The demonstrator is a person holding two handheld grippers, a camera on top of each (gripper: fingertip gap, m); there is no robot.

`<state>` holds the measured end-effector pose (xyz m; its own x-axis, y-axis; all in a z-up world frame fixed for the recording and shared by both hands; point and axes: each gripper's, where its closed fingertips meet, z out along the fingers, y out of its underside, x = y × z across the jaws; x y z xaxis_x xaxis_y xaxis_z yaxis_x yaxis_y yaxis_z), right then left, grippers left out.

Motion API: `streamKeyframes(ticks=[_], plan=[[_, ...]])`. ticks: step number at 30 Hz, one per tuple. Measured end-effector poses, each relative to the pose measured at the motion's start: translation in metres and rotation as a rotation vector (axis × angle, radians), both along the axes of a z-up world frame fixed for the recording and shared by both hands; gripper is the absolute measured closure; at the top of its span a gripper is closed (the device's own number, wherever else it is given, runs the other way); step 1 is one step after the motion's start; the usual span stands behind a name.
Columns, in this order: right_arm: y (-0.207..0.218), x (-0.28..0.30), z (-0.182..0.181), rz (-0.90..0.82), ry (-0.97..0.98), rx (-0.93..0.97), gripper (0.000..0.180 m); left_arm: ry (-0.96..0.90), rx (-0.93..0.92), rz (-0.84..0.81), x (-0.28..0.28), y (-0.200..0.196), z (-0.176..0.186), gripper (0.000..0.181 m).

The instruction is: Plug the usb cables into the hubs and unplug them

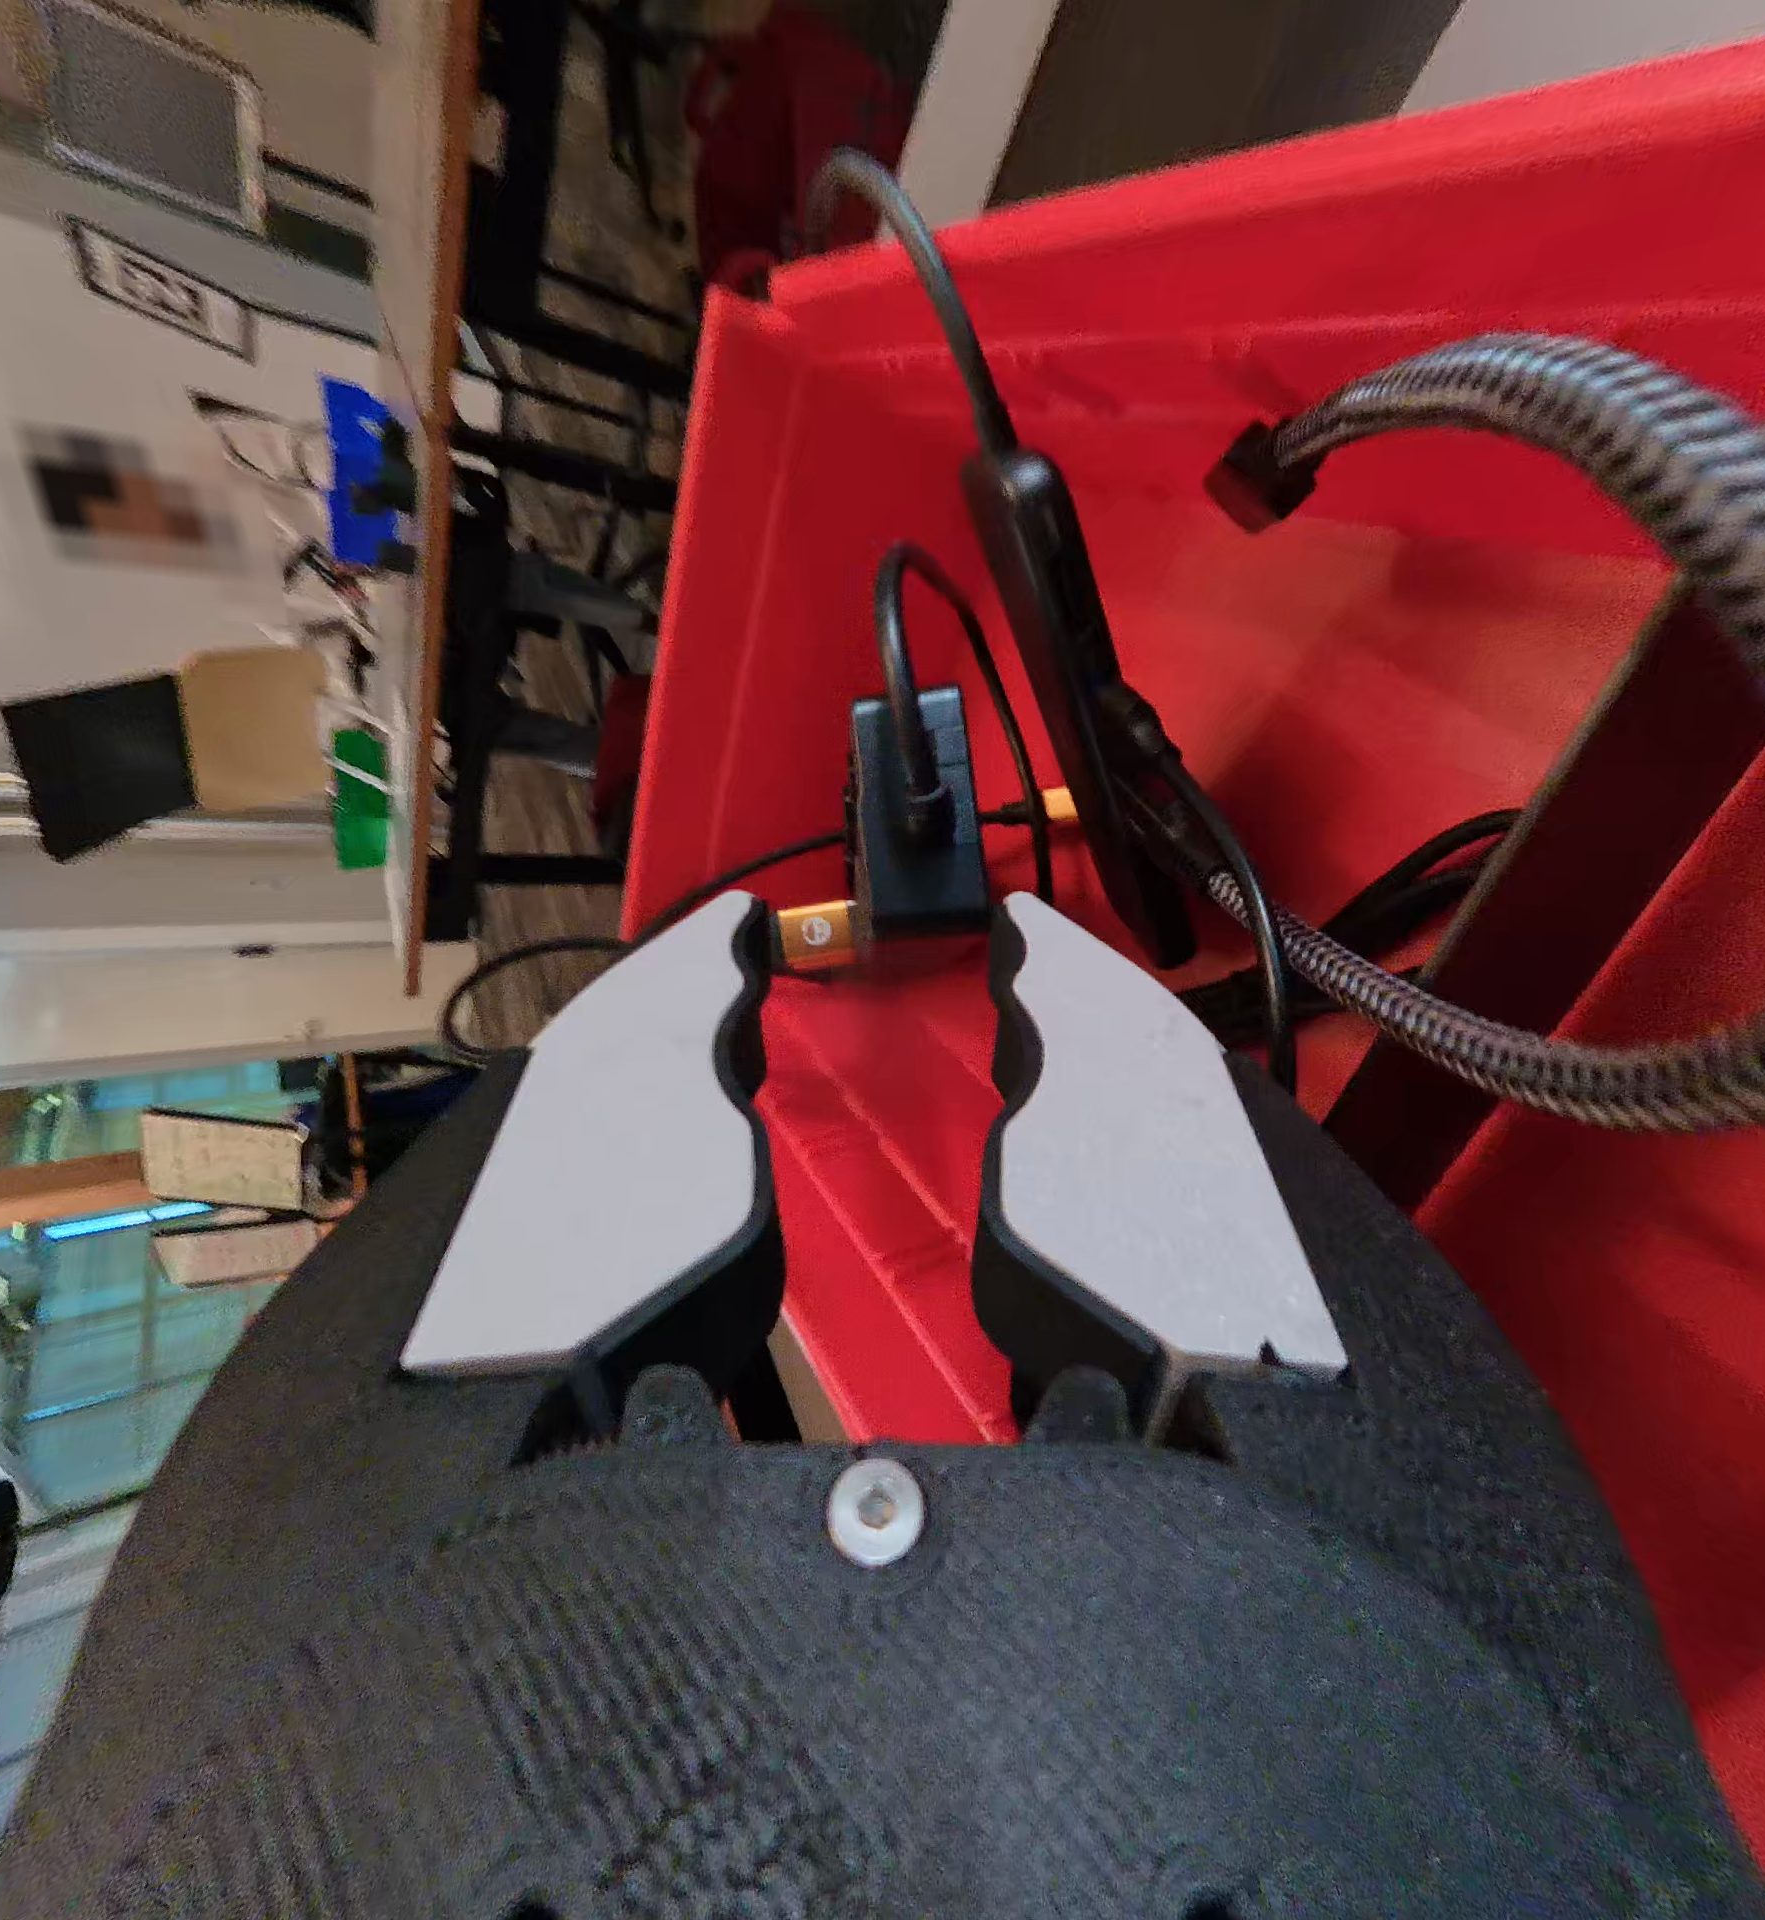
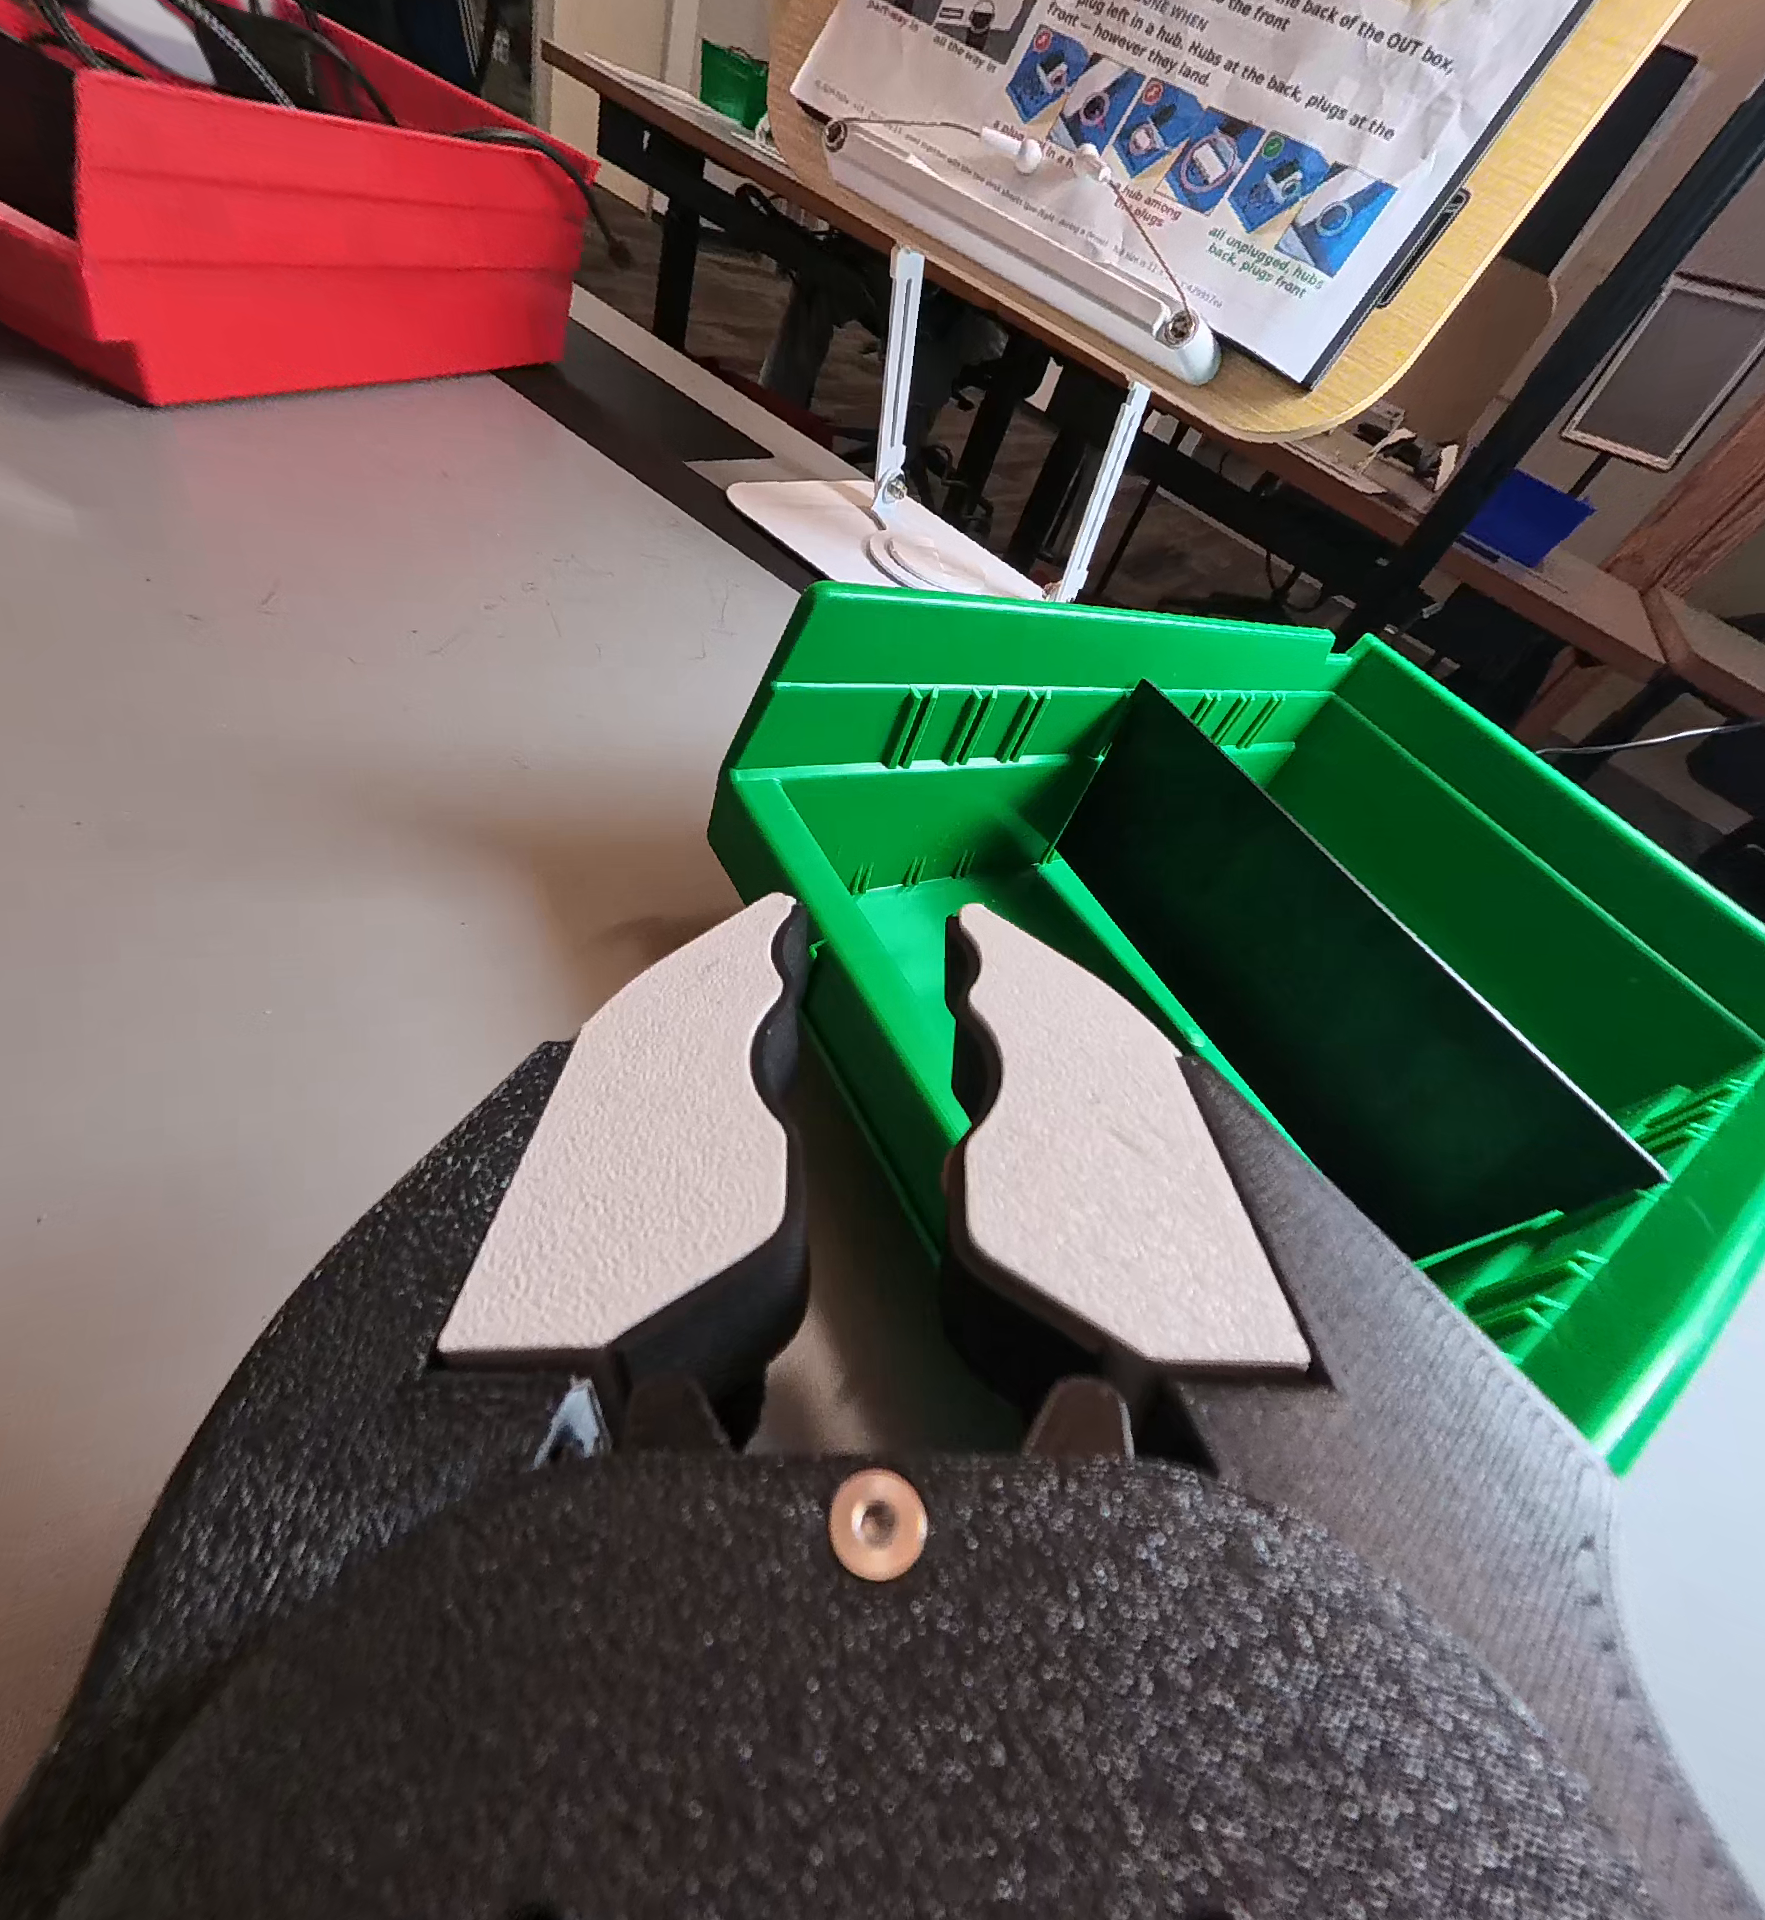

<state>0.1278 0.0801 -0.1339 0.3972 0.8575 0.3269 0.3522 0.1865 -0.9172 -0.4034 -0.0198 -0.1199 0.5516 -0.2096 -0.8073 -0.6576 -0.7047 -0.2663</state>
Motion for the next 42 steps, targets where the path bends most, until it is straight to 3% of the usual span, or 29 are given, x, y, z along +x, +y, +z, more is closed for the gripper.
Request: streamKeyframes(ticks=[2, 4, 9, 14, 18, 23, 28, 34, 39, 42], plan=[[0.0, 0.0, 0.0, 0.0, 0.0, 0.003, 0.155, -0.008, -0.062, 0.049, -0.01, 0.001, -0.013, 0.137], [0.0, 0.001, 0.001, -0.002, 0.001, 0.005, 0.155, 0.016, -0.088, 0.044, -0.012, 0.005, -0.017, 0.155], [0.0, 0.001, 0.001, -0.003, 0.005, 0.0, 0.157, -0.119, -0.001, 0.037, -0.007, 0.011, 0.008, 0.156], [-0.001, 0.0, -0.001, 0.006, -0.003, 0.002, 0.158, -0.251, 0.166, 0.002, -0.001, 0.002, 0.065, 0.157], [-0.003, -0.001, -0.001, 0.014, -0.007, 0.009, 0.158, -0.348, 0.343, -0.074, 0.022, -0.011, 0.131, 0.157], [-0.013, -0.013, 0.012, 0.052, 0.014, 0.025, 0.157, -0.399, 0.531, -0.204, 0.074, -0.032, 0.213, 0.157], [-0.041, -0.043, 0.046, 0.152, 0.053, 0.051, 0.154, -0.354, 0.633, -0.358, 0.146, -0.049, 0.264, 0.158], [-0.09, -0.09, 0.085, 0.316, 0.106, 0.034, 0.15, -0.378, 0.627, -0.522, 0.226, -0.05, 0.278, 0.158], [-0.134, -0.124, 0.109, 0.469, 0.171, -0.083, 0.14, -0.503, 0.584, -0.71, 0.303, -0.05, 0.263, 0.158], [-0.138, -0.128, 0.123, 0.479, 0.204, -0.05, 0.133, -0.633, 0.546, -0.85, 0.345, -0.058, 0.251, 0.158]])
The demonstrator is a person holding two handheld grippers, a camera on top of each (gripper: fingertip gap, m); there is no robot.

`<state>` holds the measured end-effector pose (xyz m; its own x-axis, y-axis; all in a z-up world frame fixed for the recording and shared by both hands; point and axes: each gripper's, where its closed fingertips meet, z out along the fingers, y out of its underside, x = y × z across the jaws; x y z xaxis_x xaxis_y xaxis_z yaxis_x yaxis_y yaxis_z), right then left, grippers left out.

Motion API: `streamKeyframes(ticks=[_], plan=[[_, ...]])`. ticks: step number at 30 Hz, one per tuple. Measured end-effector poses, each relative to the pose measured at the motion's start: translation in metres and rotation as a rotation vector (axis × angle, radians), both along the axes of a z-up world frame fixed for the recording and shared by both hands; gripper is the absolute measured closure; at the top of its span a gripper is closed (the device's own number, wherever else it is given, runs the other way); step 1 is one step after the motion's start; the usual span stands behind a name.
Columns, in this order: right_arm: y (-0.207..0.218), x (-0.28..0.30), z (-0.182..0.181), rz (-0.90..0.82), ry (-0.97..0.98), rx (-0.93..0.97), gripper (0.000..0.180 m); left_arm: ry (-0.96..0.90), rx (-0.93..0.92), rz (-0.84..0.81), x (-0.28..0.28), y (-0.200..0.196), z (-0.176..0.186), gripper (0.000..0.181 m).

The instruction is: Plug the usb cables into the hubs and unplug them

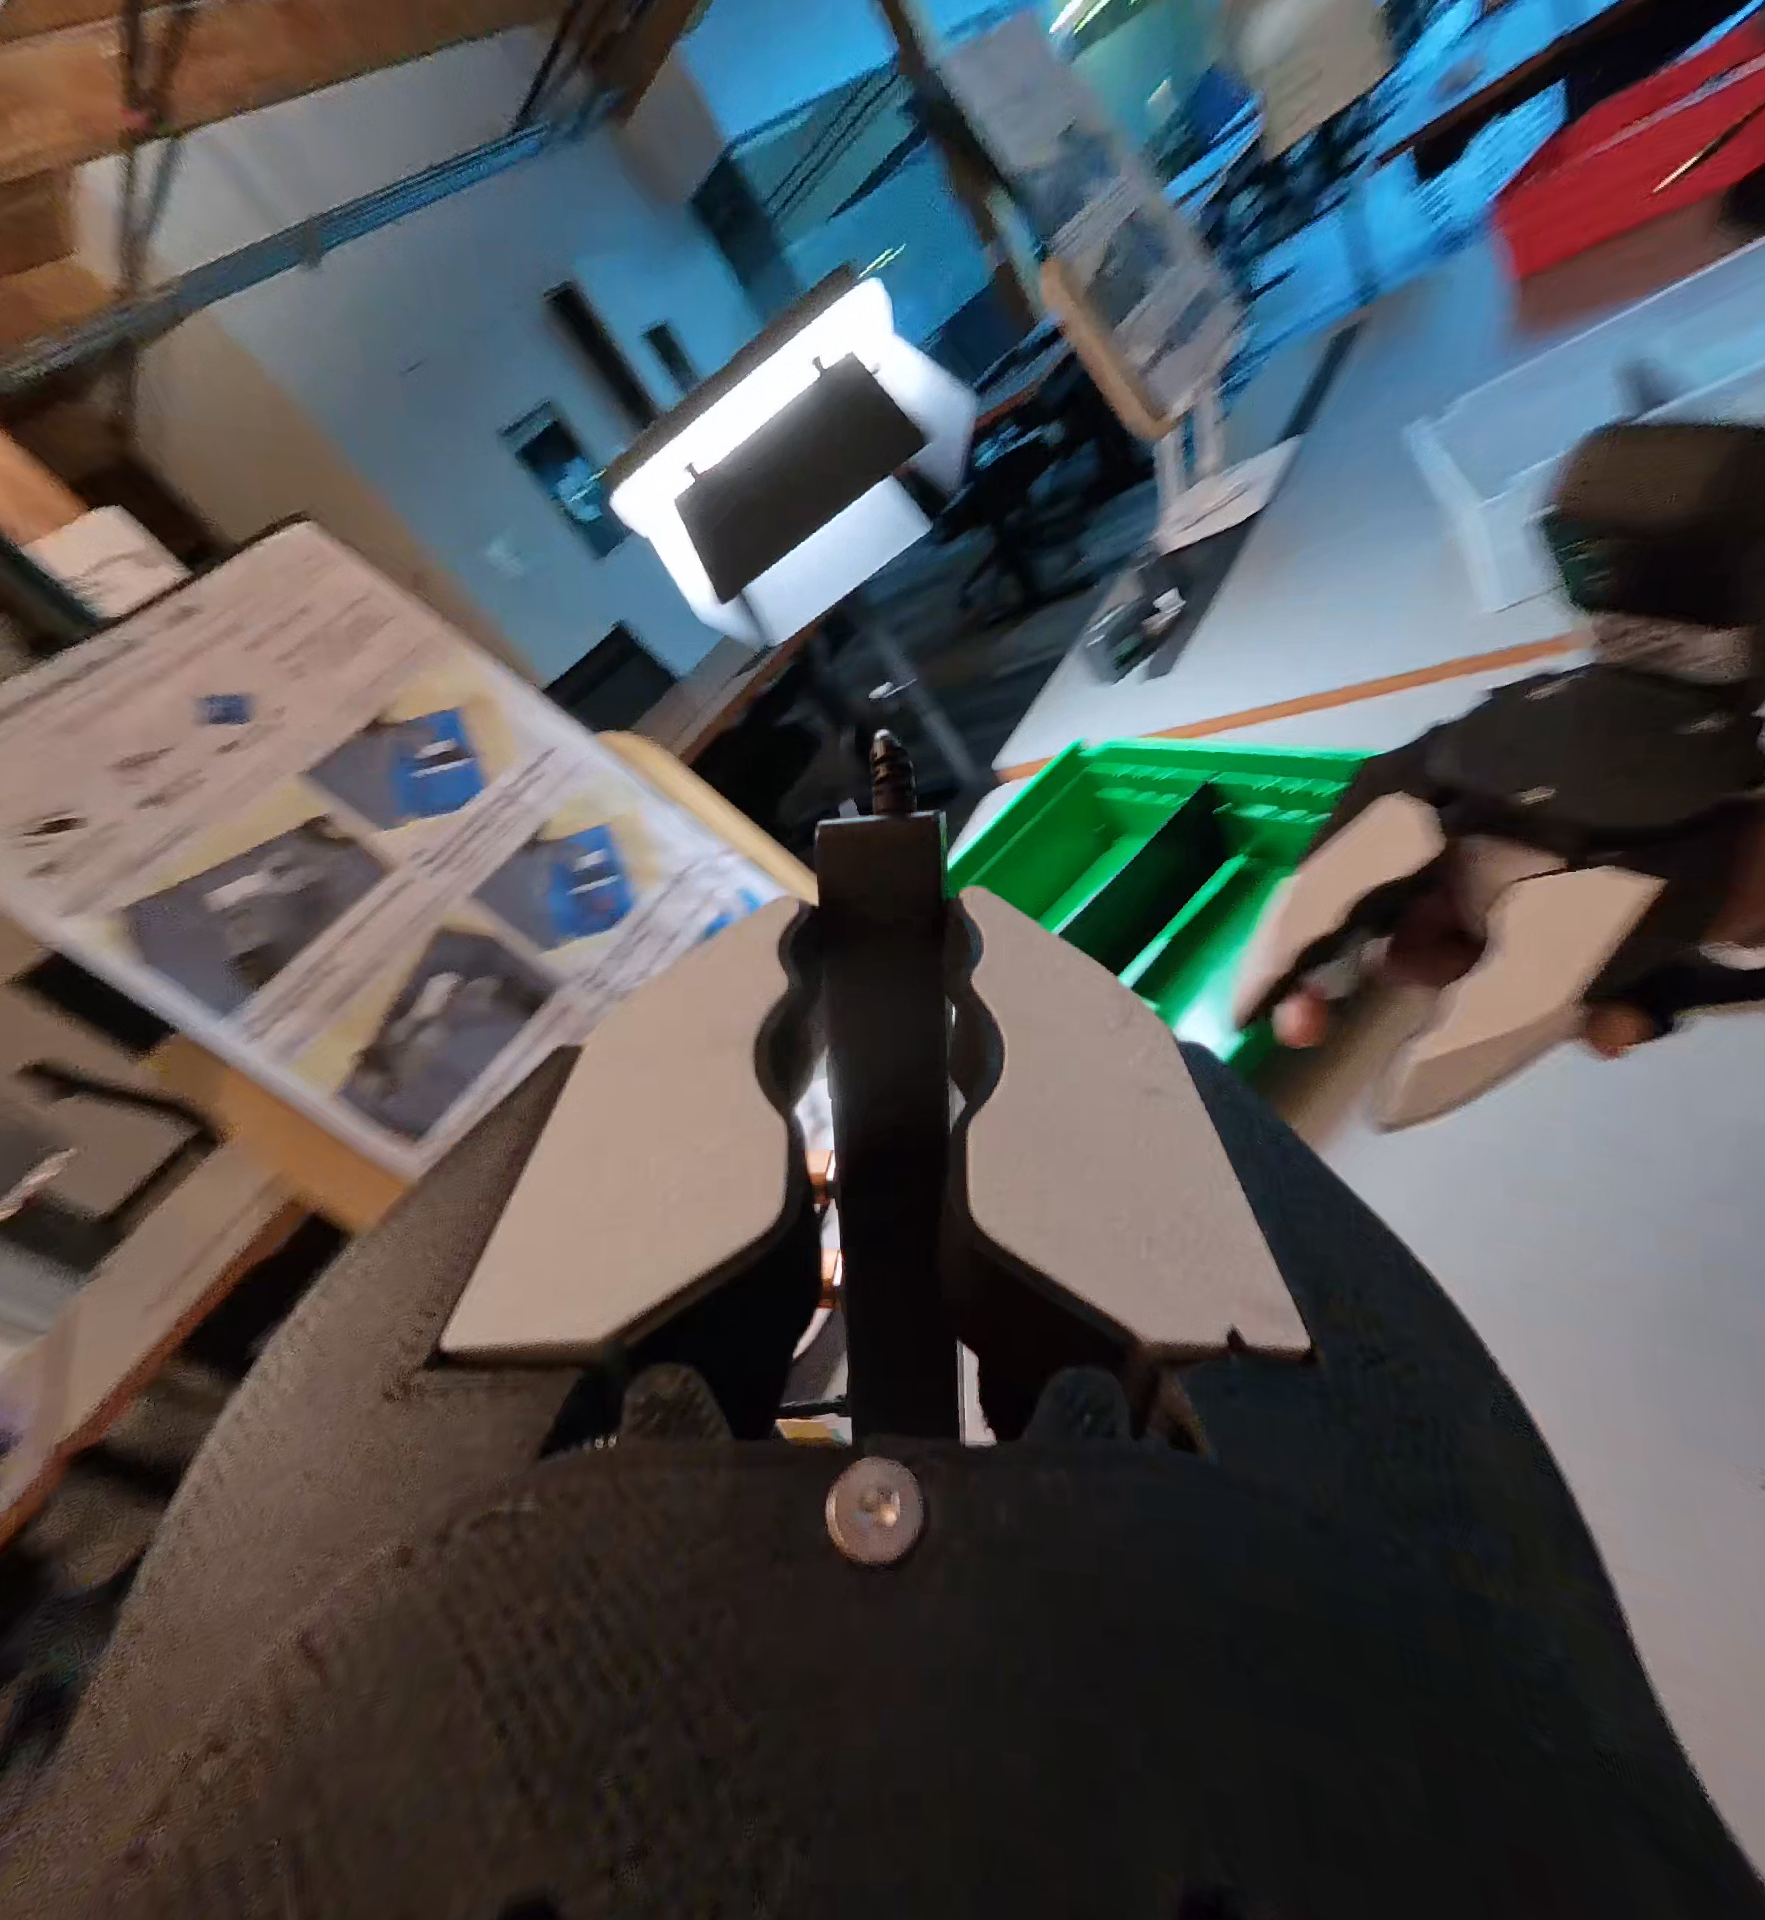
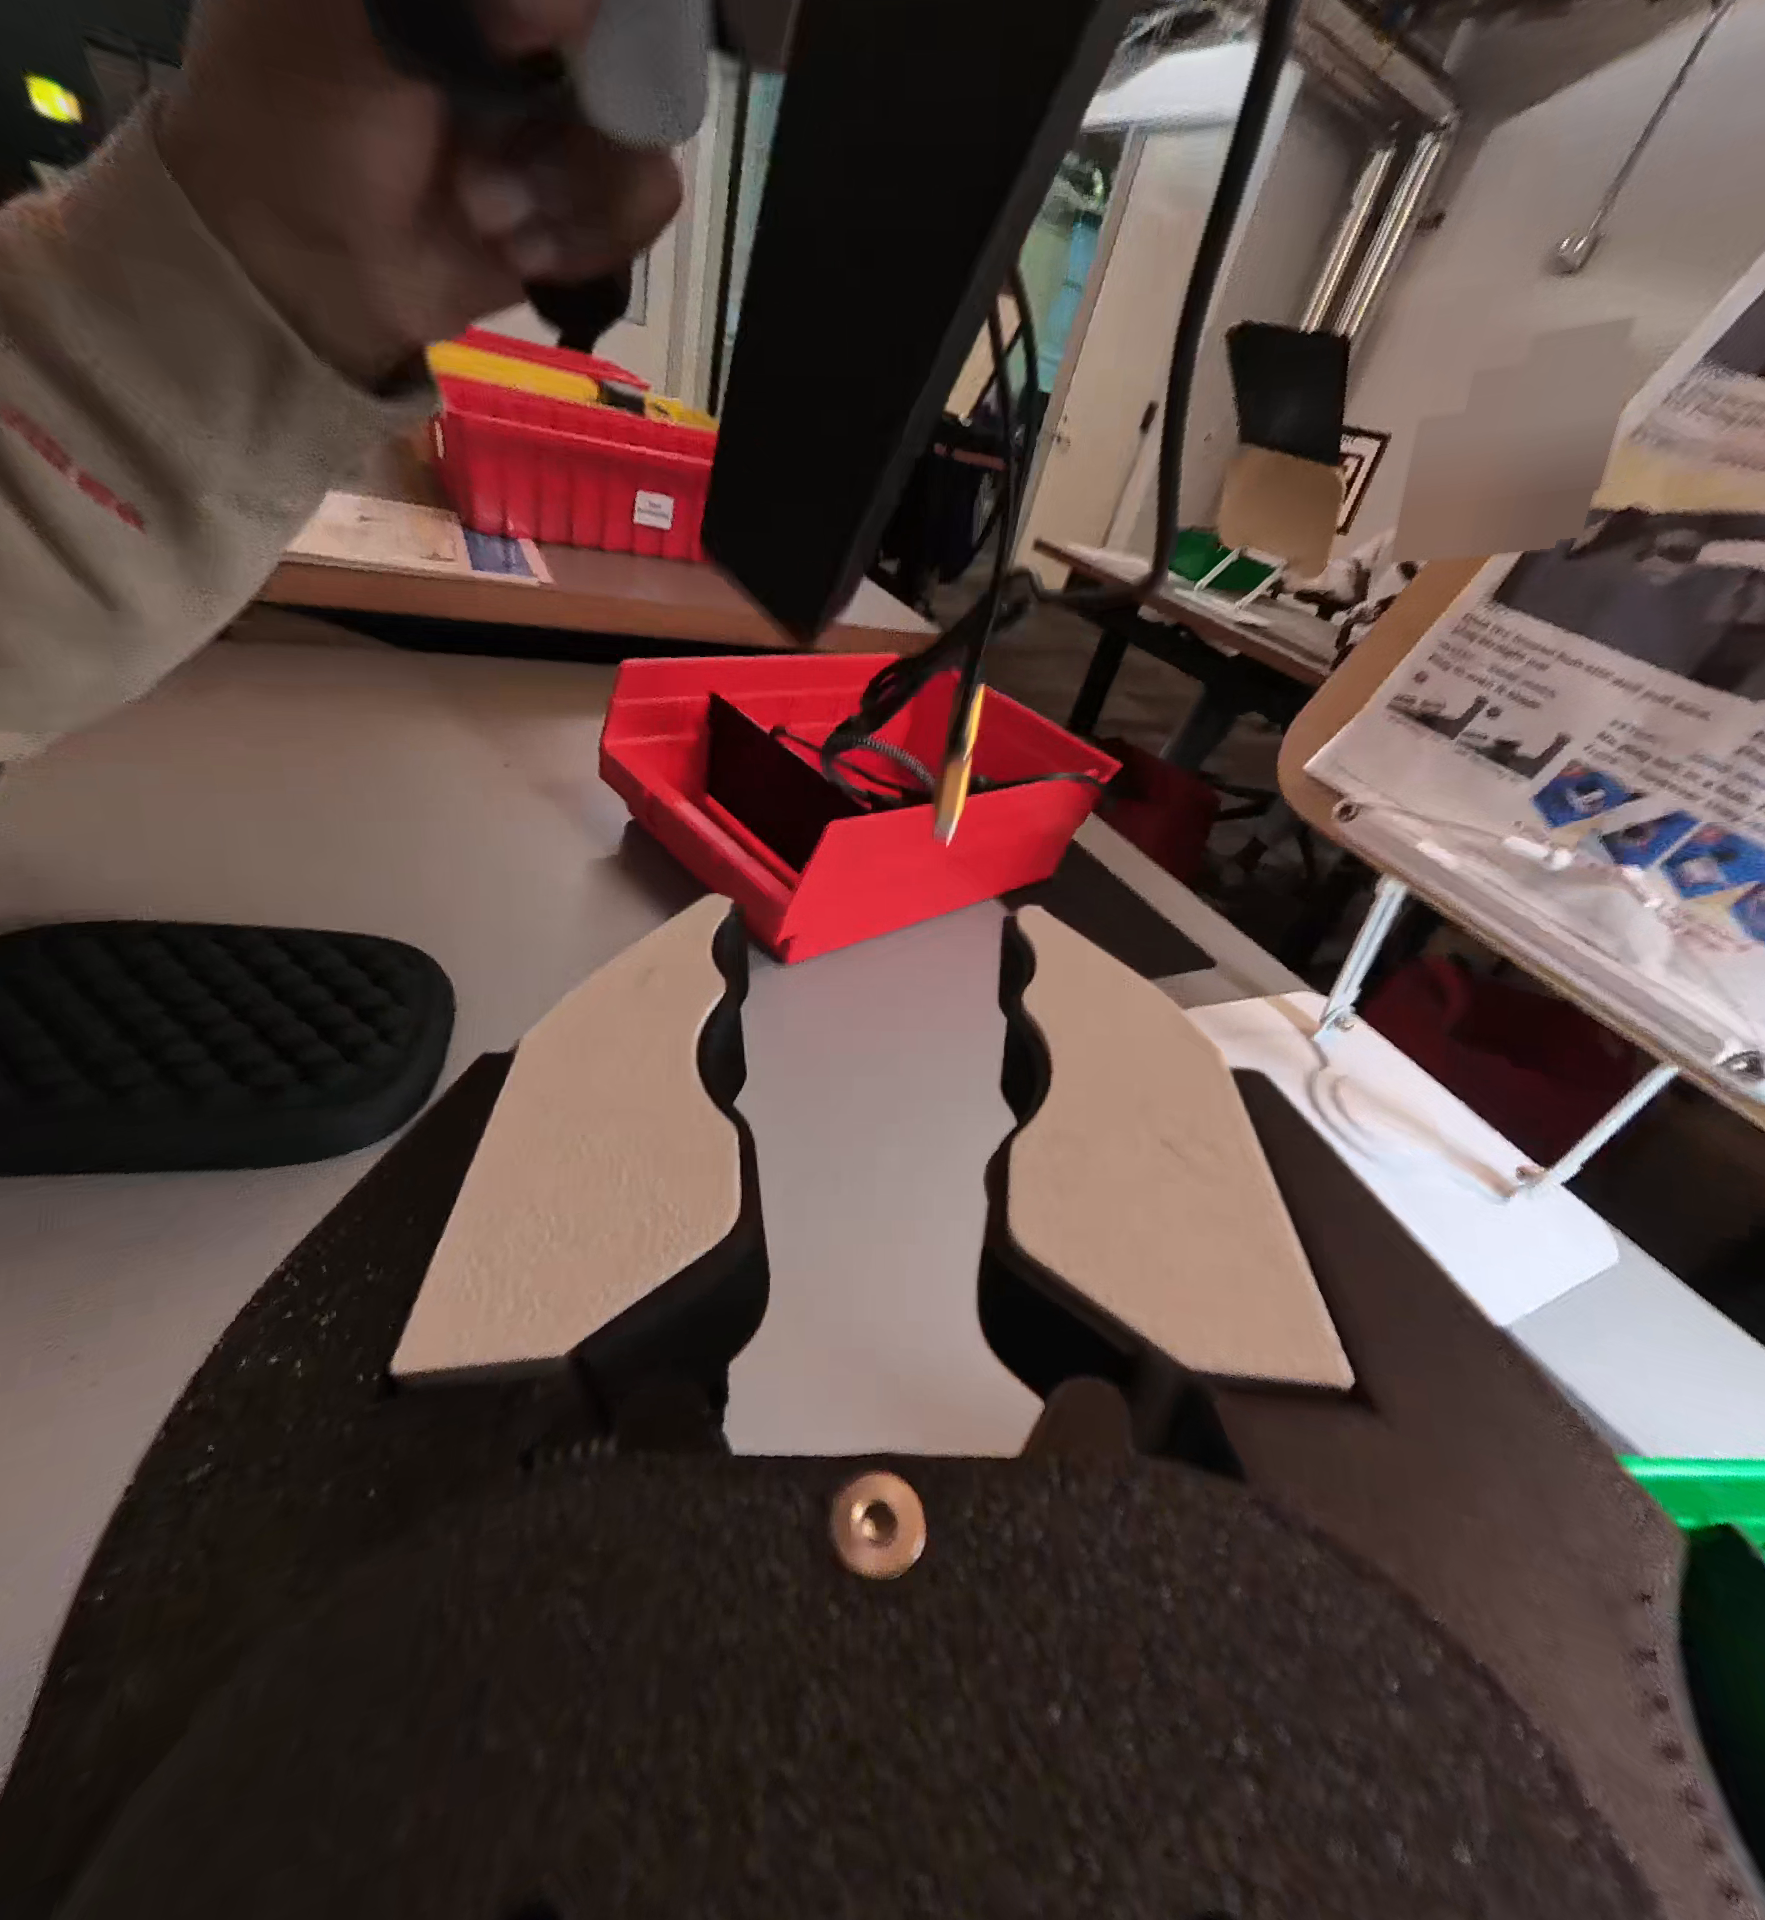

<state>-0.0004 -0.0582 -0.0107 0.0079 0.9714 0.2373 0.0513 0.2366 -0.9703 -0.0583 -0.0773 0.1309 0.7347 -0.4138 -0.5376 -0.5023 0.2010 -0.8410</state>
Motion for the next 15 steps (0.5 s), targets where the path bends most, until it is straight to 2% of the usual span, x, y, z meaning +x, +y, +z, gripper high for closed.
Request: streamKeyframes(ticks=[5, 8, 11, 12, 14, 15], plan=[[0.012, 0.027, 0.032, 0.04, 0.093, 0.031, 0.119, -0.172, -0.107, -0.374, 0.053, -0.028, -0.017, 0.158], [-0.012, 0.041, 0.042, 0.18, 0.076, 0.079, 0.117, -0.263, -0.184, -0.571, 0.075, -0.042, -0.031, 0.158], [-0.042, 0.043, 0.042, 0.329, 0.015, 0.076, 0.117, -0.311, -0.236, -0.652, 0.091, -0.039, -0.051, 0.157], [-0.048, 0.04, 0.038, 0.353, -0.014, 0.074, 0.12, -0.333, -0.25, -0.675, 0.094, -0.036, -0.056, 0.157], [-0.051, 0.032, 0.029, 0.347, -0.062, 0.121, 0.145, -0.368, -0.294, -0.713, 0.099, -0.031, -0.068, 0.158], [-0.048, 0.028, 0.025, 0.321, -0.073, 0.151, 0.15, -0.377, -0.314, -0.712, 0.099, -0.026, -0.074, 0.157]])
